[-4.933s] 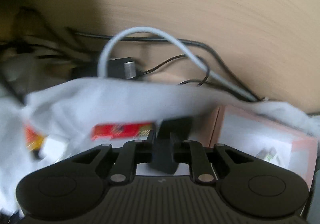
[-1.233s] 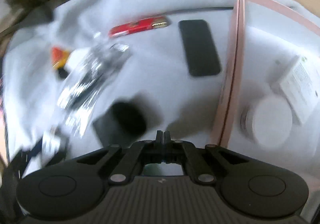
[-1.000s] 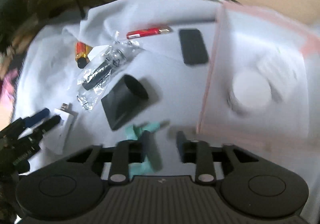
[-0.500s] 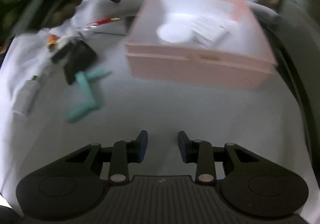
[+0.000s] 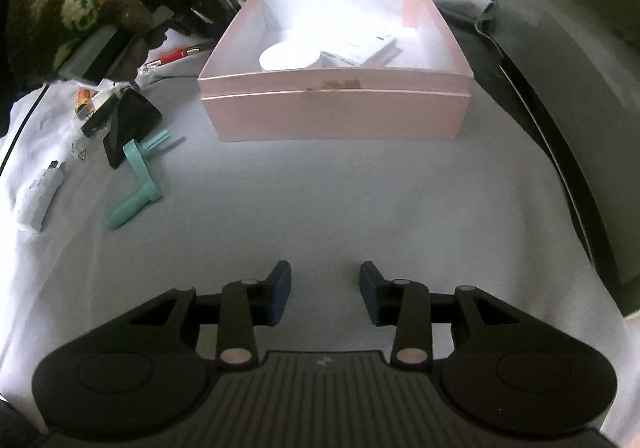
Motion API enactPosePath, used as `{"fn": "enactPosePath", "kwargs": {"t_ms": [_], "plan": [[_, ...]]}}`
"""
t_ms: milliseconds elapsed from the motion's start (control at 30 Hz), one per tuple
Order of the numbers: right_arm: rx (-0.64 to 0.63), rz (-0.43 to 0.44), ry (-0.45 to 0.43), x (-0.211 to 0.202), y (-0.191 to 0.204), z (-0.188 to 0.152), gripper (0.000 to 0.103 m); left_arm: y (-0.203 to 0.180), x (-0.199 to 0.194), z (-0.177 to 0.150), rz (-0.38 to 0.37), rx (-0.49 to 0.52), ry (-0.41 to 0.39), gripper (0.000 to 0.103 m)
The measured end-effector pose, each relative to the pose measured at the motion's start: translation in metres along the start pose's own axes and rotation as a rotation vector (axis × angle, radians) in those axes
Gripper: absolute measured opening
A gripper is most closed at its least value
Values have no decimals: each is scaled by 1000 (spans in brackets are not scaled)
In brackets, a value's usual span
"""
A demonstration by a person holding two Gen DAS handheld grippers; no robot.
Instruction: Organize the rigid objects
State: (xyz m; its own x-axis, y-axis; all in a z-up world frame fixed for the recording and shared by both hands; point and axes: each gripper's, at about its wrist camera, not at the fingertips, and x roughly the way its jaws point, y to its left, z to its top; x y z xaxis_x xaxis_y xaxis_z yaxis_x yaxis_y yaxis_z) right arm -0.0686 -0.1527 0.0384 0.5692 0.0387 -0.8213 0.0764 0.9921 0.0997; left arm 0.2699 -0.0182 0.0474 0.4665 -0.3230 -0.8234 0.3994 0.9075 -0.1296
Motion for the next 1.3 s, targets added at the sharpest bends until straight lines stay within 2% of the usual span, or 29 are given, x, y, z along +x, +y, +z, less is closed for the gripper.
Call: {"fn": "enactPosePath", "kwargs": {"t_ms": [100, 267, 467, 633, 733, 833, 933, 1100, 1233, 1300], "plan": [[-24, -5, -1, 1, 5, 0, 45, 12, 8, 9, -1, -73, -17, 17], [-60, -11, -5, 2, 9, -1, 46, 5, -3, 1, -38, 36, 29, 16], [-56, -51, -65, 10, 3, 17, 46, -3, -42, -53, -90, 97, 14, 16], [-124, -80, -135, 30, 3, 53, 46, -12, -76, -105, -109, 125, 12, 16], [-159, -69, -131, 44, 12, 73, 47, -6, -101, -129, -125, 53, -27, 16], [-163, -1, -96, 60, 23, 89, 47, 14, -133, -147, -124, -65, -93, 18], [-144, 39, -88, 65, 32, 90, 47, 25, -160, -165, -91, -151, -173, 18], [-165, 204, -92, 41, 49, 73, 47, 20, -193, -207, 21, -135, -177, 19], [-181, 295, -104, 33, 69, 70, 47, 12, -205, -229, 35, -140, -177, 19], [-200, 331, -75, 38, 82, 67, 47, 11, -206, -235, 38, -149, -166, 21]]}}
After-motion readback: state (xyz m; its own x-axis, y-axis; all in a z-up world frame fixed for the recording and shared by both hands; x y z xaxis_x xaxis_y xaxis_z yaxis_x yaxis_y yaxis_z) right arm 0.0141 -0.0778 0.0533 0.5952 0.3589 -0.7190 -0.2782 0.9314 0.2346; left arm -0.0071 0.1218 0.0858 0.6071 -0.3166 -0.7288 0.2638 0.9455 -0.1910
